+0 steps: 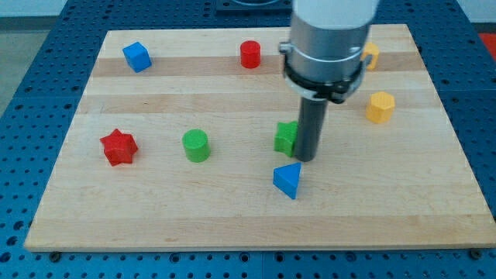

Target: Push the green star towards the red circle

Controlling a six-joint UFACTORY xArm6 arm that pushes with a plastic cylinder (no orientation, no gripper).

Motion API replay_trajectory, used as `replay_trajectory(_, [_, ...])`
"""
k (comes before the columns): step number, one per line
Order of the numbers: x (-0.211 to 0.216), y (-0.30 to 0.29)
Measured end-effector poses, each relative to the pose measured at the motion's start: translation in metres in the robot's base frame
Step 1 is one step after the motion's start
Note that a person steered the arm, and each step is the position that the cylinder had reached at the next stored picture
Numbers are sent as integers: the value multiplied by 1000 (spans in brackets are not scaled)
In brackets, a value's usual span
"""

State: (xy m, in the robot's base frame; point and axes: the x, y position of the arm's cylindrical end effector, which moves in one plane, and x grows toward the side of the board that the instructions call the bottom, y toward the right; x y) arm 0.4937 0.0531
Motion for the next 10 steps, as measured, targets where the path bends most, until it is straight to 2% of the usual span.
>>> replay_trajectory(2, [0,-41])
replay_trajectory(4, [-3,-41])
replay_trajectory(5, [-18,-24])
replay_trajectory(6, [-15,-7])
replay_trajectory(7, [-15,-9])
replay_trajectory(8, [-50,-35])
replay_trajectory(10, [-50,-49])
